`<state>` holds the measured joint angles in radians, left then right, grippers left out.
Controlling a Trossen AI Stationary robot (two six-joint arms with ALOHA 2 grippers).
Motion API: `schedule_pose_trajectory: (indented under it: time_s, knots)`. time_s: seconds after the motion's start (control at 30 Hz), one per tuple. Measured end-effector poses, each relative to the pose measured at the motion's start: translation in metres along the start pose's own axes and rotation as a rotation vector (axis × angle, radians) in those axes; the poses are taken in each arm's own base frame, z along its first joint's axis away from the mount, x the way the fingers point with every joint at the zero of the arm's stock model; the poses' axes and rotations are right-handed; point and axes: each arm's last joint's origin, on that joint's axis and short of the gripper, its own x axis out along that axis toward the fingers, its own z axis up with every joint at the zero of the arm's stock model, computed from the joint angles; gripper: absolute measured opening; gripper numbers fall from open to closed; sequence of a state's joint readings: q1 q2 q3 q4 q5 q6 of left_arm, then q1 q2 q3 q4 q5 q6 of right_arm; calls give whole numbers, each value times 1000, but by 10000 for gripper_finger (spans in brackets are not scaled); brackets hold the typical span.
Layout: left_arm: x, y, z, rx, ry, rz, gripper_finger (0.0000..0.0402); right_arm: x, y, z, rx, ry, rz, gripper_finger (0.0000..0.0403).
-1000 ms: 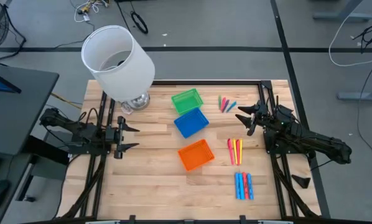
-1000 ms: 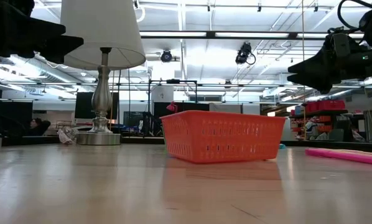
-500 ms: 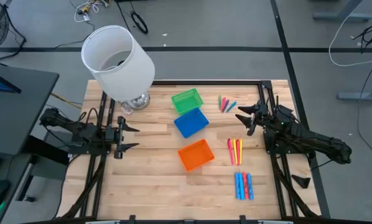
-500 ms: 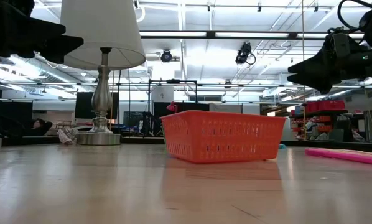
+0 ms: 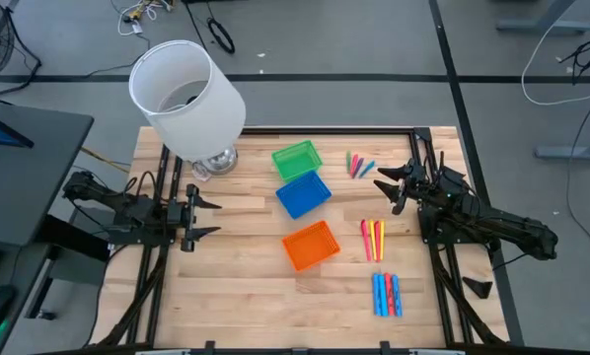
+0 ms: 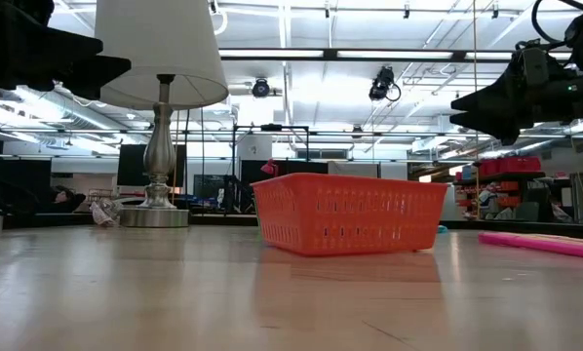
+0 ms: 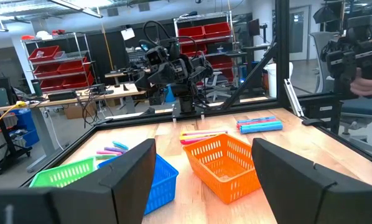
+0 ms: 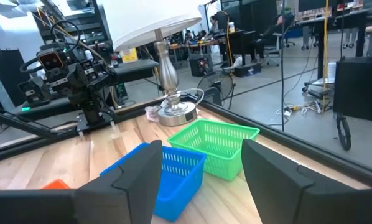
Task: Pick & Place Markers
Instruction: Put the left pink pen into the blue bin
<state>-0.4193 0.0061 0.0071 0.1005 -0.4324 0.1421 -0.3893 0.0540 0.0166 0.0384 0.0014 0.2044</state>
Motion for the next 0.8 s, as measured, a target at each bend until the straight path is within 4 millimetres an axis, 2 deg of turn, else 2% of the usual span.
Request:
schedule_pose_trajectory:
  time_s: [0.27,0.5,0.8]
  knots:
    - [0,0,0,0,0,0,273,0,0,1,184,-12,-13,224]
    - [0,0,0,0,0,0,273,-2,-1,11,307,-47,-102,224]
    - [0,0,0,0,0,0,273,-1,3,35,429,129,-214,224]
